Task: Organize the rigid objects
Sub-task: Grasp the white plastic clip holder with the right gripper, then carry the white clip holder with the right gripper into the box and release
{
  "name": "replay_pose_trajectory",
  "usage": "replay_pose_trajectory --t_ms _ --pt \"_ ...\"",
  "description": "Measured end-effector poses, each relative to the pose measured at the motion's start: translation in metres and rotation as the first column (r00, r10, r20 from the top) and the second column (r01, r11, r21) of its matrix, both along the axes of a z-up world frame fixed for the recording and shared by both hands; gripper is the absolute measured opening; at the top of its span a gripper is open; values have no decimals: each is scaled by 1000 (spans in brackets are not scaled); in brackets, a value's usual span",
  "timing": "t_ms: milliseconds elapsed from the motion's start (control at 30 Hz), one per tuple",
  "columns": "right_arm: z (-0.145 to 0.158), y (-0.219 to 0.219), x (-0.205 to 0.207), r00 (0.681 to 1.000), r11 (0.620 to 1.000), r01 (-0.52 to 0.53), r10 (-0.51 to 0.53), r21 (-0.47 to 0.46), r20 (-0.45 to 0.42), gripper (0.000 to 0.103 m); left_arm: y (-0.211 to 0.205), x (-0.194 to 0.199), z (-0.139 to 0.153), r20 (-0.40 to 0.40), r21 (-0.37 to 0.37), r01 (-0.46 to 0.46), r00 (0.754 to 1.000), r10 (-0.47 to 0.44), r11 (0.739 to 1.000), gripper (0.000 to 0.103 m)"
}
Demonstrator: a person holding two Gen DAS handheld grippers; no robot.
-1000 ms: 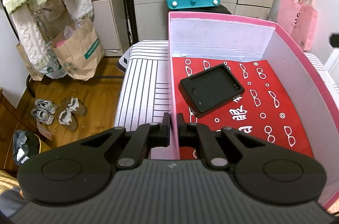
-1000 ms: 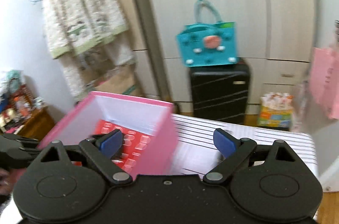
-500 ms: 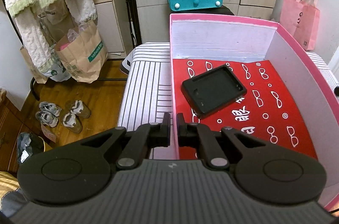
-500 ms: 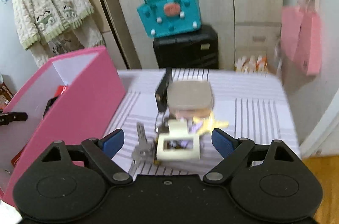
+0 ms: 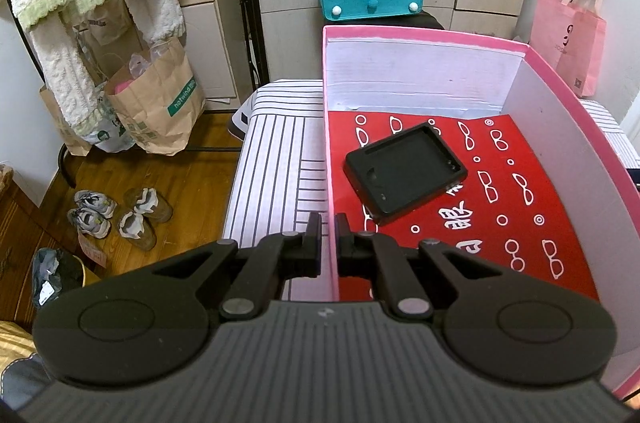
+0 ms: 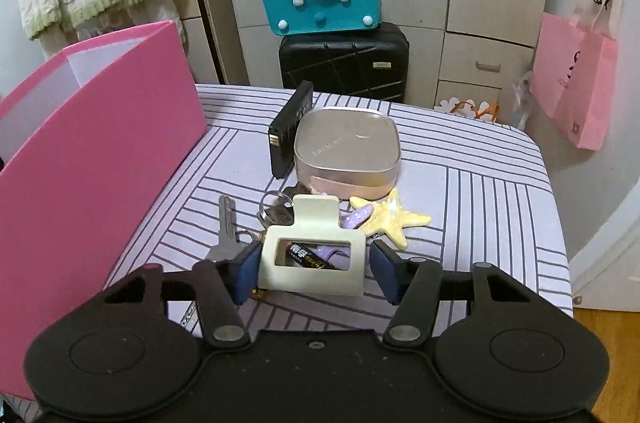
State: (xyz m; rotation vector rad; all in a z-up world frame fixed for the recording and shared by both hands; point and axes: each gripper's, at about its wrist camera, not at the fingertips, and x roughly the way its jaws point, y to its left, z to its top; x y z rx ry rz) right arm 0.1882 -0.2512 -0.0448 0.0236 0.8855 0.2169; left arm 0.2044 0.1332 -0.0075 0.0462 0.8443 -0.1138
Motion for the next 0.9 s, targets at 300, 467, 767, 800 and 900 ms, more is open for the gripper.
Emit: replay_pose_trajectory --t_ms 300,467,767,800,900 --pt "13 0 -5 999 999 38 -38 3 6 60 1 0 0 1 -2 1 1000 -1 1000 6" --pt "25 4 -13 999 999 29 -30 15 20 59 1 -1 0 9 -10 0 1000 1 1000 6" --pt "50 11 -26 999 997 4 -8 79 42 60 1 -2 0 17 -24 6 1000 -6 1000 6" --pt "55 13 -27 999 996 0 -4 89 48 60 1 -2 0 19 -26 7 1000 -6 1000 6" --pt "73 21 -30 997 991 -38 29 126 74 60 1 -2 0 25 -31 9 1000 -8 999 6"
